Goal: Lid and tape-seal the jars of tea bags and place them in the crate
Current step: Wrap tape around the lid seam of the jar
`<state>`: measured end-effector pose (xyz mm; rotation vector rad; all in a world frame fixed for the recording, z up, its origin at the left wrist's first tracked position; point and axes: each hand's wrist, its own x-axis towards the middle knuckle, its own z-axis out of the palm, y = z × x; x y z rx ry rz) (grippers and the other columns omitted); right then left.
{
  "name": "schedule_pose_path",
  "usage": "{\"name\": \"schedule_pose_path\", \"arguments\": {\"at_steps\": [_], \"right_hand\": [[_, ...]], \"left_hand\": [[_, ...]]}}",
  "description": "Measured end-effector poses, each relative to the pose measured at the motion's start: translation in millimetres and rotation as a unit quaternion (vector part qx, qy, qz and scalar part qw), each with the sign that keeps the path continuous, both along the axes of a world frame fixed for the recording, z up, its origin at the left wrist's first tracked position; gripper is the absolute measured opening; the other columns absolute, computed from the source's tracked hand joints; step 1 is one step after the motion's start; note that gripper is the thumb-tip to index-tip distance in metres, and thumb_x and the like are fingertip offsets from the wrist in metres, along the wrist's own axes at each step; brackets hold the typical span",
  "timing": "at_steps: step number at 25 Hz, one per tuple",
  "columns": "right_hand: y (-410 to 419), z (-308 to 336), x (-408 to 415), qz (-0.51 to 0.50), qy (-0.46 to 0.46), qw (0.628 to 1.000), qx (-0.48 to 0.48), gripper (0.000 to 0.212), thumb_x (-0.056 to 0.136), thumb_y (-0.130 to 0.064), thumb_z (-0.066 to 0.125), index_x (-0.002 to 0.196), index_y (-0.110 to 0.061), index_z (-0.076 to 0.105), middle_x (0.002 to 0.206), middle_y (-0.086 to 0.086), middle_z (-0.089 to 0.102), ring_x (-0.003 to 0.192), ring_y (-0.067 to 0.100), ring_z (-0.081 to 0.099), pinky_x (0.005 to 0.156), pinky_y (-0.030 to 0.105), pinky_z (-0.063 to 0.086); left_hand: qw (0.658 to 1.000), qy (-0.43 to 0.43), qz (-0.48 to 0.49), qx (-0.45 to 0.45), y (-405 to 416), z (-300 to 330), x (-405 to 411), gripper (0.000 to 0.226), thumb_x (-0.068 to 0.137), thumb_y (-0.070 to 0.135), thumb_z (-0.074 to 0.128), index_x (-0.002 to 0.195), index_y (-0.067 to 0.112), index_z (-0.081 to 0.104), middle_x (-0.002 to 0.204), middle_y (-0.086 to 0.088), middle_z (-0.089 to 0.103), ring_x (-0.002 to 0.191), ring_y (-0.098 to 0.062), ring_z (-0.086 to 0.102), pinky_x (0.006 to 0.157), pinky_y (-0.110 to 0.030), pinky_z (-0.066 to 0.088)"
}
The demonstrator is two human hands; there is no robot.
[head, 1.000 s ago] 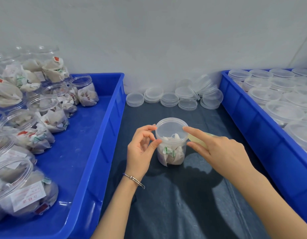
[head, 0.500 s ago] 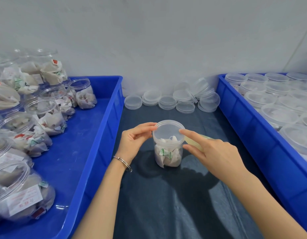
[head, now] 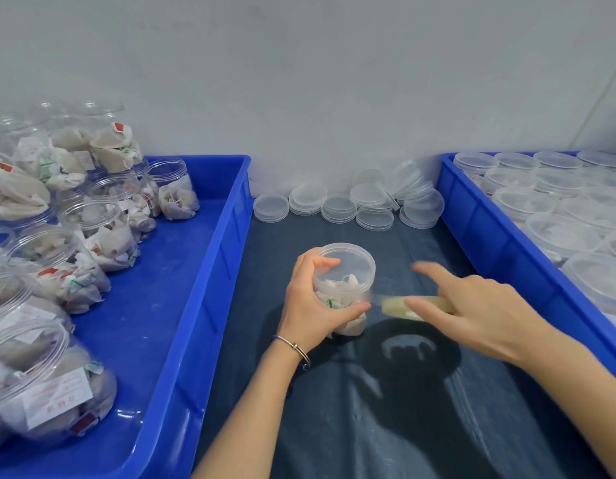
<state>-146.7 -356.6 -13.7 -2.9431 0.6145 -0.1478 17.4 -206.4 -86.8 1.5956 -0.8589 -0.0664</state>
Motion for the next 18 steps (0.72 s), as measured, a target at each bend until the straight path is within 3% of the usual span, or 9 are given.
{"name": "schedule_pose_path", "arguments": {"at_steps": [1,3,6,12,15,18], "right_hand": [[-5,5,-6,0.01,0.01,0.999,0.031,0.069,0.071,-0.081,0.011,0.111,-0.043,0.051,0.069,-0.011,0.059,0.07,0.007,0.054,0.064,0.026,0.04],[-14,10,-13,0.029,0.037,0.997,0.063,0.067,0.07,-0.08,0.01,0.079,-0.033,0.056,0.065,-0.01,0.056,0.069,0.007,0.052,0.073,0.018,0.037],[-28,11,-22,0.011,0.058,0.997,0.045,0.056,0.081,-0.07,0.014,0.071,-0.028,0.049,0.066,-0.008,0.051,0.071,0.005,0.051,0.093,0.022,0.027],[-43,3,-6,-0.063,0.036,0.997,-0.027,0.045,0.086,-0.061,0.024,0.077,-0.021,0.041,0.085,-0.012,0.046,0.09,0.007,0.042,0.062,0.032,0.044],[-45,-3,17,-0.081,-0.03,0.995,-0.046,0.044,0.09,-0.061,0.03,0.074,-0.02,0.034,0.086,-0.011,0.044,0.092,0.012,0.038,0.05,0.029,0.035],[-48,-10,39,-0.081,-0.039,0.994,-0.058,0.043,0.091,-0.061,0.028,0.076,-0.021,0.034,0.092,-0.009,0.045,0.092,0.012,0.035,0.047,0.027,0.028]], "left_hand": [[1.0,0.0,-0.005,0.003,1,1,1,0.066,0.052,0.014,0.093,0.1,0.029,0.05,0.122,0.001,0.052,0.118,0.003,0.047,0.1,-0.034,0.044],[1.0,0.002,-0.011,0.004,-1,2,2,0.066,0.051,0.013,0.094,0.098,0.03,0.051,0.122,0.002,0.052,0.116,0.004,0.047,0.097,-0.037,0.046],[1.0,0.01,-0.022,0.005,0,2,6,0.065,0.05,0.01,0.093,0.097,0.029,0.051,0.122,0.003,0.053,0.115,0.005,0.048,0.099,-0.037,0.045],[0.998,0.033,-0.056,0.012,1,4,10,0.063,0.051,0.007,0.093,0.098,0.022,0.053,0.124,0.009,0.052,0.119,-0.001,0.05,0.101,-0.043,0.045],[0.997,0.046,-0.067,0.016,2,3,11,0.063,0.052,0.006,0.092,0.099,0.021,0.053,0.123,0.014,0.053,0.119,-0.001,0.05,0.099,-0.045,0.046],[0.996,0.055,-0.067,0.018,3,3,12,0.063,0.052,0.005,0.092,0.1,0.019,0.053,0.121,0.013,0.054,0.118,0.002,0.05,0.098,-0.044,0.048]]}}
